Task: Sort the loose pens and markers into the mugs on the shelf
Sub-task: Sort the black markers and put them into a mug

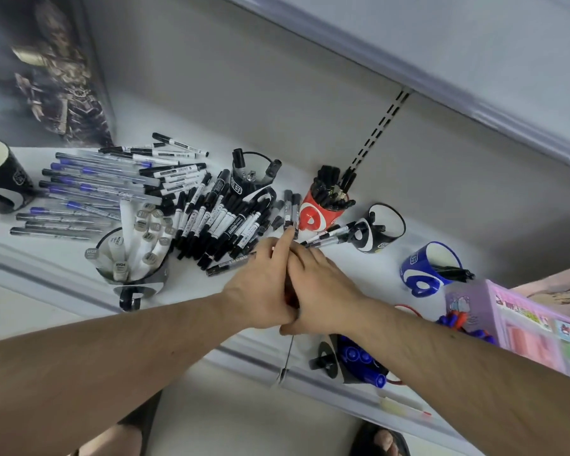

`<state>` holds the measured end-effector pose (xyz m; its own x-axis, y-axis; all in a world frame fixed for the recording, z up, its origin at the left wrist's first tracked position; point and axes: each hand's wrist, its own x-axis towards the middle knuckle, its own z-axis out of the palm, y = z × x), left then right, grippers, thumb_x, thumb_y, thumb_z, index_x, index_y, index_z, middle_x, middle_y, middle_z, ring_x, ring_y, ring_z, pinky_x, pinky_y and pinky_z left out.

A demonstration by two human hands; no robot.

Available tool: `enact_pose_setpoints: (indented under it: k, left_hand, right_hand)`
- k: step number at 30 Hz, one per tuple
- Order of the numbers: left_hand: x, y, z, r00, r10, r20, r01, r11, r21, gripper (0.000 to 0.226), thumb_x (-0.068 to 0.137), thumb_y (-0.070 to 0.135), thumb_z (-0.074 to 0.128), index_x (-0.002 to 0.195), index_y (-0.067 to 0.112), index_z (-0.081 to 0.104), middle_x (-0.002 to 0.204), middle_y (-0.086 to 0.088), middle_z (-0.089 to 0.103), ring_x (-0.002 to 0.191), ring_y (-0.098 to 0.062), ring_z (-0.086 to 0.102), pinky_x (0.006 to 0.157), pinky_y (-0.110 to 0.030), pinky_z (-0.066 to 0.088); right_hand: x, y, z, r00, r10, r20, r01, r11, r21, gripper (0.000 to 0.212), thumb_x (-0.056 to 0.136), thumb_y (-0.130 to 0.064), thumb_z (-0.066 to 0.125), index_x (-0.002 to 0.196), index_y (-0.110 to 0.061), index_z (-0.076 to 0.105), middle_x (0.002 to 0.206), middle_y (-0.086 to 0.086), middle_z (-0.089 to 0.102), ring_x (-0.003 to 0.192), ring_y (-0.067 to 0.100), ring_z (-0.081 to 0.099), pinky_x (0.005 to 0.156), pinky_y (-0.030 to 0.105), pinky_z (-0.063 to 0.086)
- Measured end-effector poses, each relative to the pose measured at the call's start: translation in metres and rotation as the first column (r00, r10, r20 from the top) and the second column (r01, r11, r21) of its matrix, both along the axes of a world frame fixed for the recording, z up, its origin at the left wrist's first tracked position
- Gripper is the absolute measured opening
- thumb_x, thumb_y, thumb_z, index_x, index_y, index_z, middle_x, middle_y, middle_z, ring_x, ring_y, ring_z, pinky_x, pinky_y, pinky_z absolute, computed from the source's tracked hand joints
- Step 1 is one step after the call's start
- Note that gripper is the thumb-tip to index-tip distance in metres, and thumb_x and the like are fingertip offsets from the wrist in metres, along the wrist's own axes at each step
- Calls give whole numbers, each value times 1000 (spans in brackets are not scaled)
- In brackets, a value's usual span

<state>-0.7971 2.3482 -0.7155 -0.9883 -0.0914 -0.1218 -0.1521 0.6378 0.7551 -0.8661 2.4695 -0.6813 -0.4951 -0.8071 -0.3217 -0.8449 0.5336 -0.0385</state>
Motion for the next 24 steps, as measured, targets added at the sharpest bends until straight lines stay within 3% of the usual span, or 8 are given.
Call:
enact_pose_setpoints:
  k: [6,13,19,24]
  left_hand:
    - [1,3,-3,999,-13,-39,18,992,122,134,57,21,86,153,21,-9,146,4,7,131,-16,37,89,-8,30]
    - [3,10,-7,996,-23,-83,36,987,154,132,56,32,86,152,28,-4,143,10,9,130,-13,36,104,-26,41]
    - [4,1,-11,996,-58,-67,67,987,143,138,55,38,93,151,34,-6,141,26,1,121,3,26,98,-11,30]
    - [9,-3,-21,1000,-17,-16,19,991,133,133,58,38,88,152,33,-6,145,21,3,123,-9,42,98,-29,47]
  right_hand:
    - [-13,9,2,996,86,-19,-85,996,13,111,47,-62,81,136,-17,32,127,3,36,113,20,38,103,35,41]
    - [-25,26,6,989,94,113,-94,996,0,112,53,-48,81,142,-28,17,129,2,31,113,19,40,91,30,47]
    - [-32,30,1,987,22,156,-19,1000,-18,122,58,-46,83,151,-31,5,137,1,26,122,20,40,90,36,52]
    - [-51,50,-5,960,-180,213,191,981,-35,126,58,-43,85,152,-35,1,144,-9,14,126,23,43,95,33,50]
